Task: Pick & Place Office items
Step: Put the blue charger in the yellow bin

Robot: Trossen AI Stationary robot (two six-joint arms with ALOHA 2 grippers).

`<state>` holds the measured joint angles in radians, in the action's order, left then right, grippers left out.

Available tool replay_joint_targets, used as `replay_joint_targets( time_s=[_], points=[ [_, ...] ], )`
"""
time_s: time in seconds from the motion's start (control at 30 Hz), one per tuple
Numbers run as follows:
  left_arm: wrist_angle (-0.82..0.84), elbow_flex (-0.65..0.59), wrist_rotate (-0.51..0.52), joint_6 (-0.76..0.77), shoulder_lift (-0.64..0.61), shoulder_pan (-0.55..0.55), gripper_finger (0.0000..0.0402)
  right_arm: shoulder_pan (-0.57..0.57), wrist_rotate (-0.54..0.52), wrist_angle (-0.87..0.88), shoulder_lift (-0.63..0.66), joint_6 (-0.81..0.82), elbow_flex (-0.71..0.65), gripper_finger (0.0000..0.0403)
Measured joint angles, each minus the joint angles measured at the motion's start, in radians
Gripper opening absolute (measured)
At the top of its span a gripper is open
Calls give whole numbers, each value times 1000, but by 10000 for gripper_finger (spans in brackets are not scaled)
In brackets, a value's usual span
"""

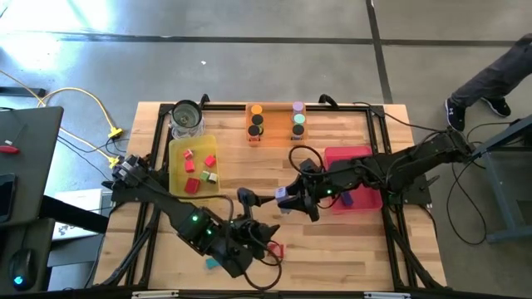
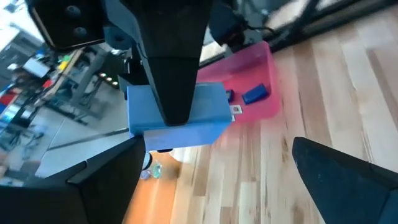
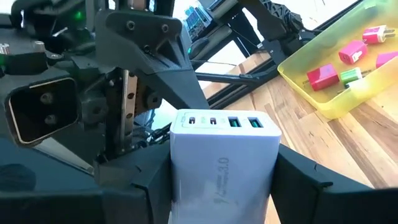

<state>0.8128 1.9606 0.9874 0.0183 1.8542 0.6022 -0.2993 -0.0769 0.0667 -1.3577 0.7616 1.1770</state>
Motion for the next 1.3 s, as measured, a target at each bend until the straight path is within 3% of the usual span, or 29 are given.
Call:
replay_joint_targets(
  time_s=[0.13, 0.33, 0.63, 0.9, 1.13, 1.3],
  points=[
    [24, -1, 85, 30, 19, 19, 398, 18, 15, -2, -2, -5, 0, 196],
    [-45, 2, 333, -162, 2, 66, 398, 49, 55, -34, -4, -31, 2, 196],
    [-61, 0, 338, -180, 5, 61, 398, 87, 129, -38, -3, -45, 0, 196],
    [-120, 0, 429, -133, 5, 72, 398, 93, 158, -40, -3, -60, 0, 196],
    [-141, 0, 424, -139, 5, 63, 398, 93, 166, -38, -2, -60, 0, 196],
    [-141, 0, 364, -107, 5, 55, 398, 93, 167, -37, -2, -60, 0, 198]
  ],
)
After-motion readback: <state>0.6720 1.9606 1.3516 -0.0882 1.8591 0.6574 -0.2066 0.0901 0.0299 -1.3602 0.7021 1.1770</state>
